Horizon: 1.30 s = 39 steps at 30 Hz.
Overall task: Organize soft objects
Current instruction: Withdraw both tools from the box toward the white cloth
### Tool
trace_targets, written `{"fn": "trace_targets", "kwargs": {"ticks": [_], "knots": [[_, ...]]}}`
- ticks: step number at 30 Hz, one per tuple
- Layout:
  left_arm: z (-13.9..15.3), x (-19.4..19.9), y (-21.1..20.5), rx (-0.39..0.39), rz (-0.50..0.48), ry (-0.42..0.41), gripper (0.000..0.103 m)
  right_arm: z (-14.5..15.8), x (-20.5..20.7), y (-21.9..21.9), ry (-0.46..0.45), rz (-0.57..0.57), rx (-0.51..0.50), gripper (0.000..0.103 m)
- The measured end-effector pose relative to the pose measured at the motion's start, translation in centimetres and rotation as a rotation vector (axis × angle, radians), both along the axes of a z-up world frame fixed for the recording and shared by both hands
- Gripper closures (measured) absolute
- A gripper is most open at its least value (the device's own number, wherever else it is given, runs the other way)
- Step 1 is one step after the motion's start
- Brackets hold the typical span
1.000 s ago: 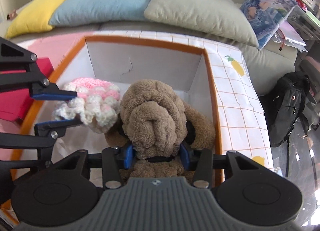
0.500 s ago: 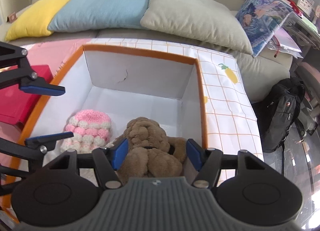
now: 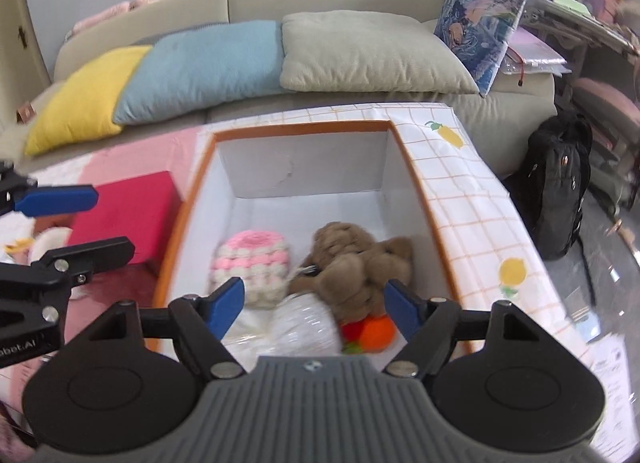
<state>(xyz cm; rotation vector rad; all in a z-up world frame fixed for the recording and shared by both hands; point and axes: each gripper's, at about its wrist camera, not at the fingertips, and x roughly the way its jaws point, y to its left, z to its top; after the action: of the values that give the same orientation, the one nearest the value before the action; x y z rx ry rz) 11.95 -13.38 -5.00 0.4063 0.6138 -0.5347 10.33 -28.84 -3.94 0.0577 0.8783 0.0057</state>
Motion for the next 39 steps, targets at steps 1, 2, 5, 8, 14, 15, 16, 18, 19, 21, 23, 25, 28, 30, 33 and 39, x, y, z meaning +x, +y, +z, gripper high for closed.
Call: {"fn": "trace_targets", "kwargs": {"ticks": [1,2,5,8,14,15,16,18,19,21,23,25,28,30,33,39], "knots": [[0.2,-0.3,0.8,-0.012,0.022,0.0,0.046,0.1,-0.5,0.4,-0.003,-0.003,0.018,0.027],[0.3,-0.6,1.5,-0.023,0.043,0.003,0.046,0.1,-0.9,0.9,-0.003,-0.005,0.036,0.027],[0.3,-1.6,4.3,-0.053,0.123,0.03,0.046,0.1,-2.0,2.5,0.005,-0.003,0.088,0.027],[-0.3,-2.5,7.2,-0.069,0.224,0.075,0.046,-0.1,-2.6,4.4,0.017,0.016,0.126,0.027],[-1.4,-4.3,13.7,-0.147,0.413,0.167,0.046,-0.6,-3.1,9.0,0.04,0.088,0.136,0.028],[-1.5,-4.8,14.7,-0.155,0.438,0.168,0.046,-0.7,-3.1,9.9,0.044,0.108,0.129,0.029],[-1.5,-4.8,15.5,-0.161,0.456,0.169,0.046,-0.8,-3.1,10.7,0.045,0.127,0.123,0.029],[-1.7,-5.3,17.2,-0.167,0.48,0.173,0.045,-1.0,-3.1,12.6,0.05,0.171,0.11,0.035],[-1.7,-5.4,17.9,-0.166,0.482,0.173,0.044,-1.1,-3.0,13.5,0.056,0.199,0.106,0.035],[-1.8,-5.6,19.0,-0.152,0.478,0.166,0.042,-1.4,-3.0,15.5,0.057,0.263,0.093,0.038],[-2.0,-5.8,20.0,-0.13,0.472,0.152,0.04,-1.6,-3.0,17.4,0.051,0.336,0.066,0.042],[-2.3,-5.7,20.9,-0.107,0.472,0.154,0.036,-1.9,-2.9,19.2,0.044,0.406,0.047,0.044],[-3.4,-5.3,21.8,-0.077,0.473,0.184,0.031,-2.4,-2.6,21.6,0.037,0.491,0.029,0.046],[-4.4,-4.8,22.4,-0.056,0.472,0.203,0.027,-2.8,-2.4,23.0,0.03,0.544,0.009,0.047],[-5.9,-4.0,23.4,-0.047,0.501,0.232,0.022,-3.6,-1.8,25.0,0.024,0.609,-0.023,0.048],[-8.9,-2.3,24.4,0.045,0.484,0.253,0.018,-6.1,-0.2,28.3,0.034,0.7,-0.129,0.048]]}}
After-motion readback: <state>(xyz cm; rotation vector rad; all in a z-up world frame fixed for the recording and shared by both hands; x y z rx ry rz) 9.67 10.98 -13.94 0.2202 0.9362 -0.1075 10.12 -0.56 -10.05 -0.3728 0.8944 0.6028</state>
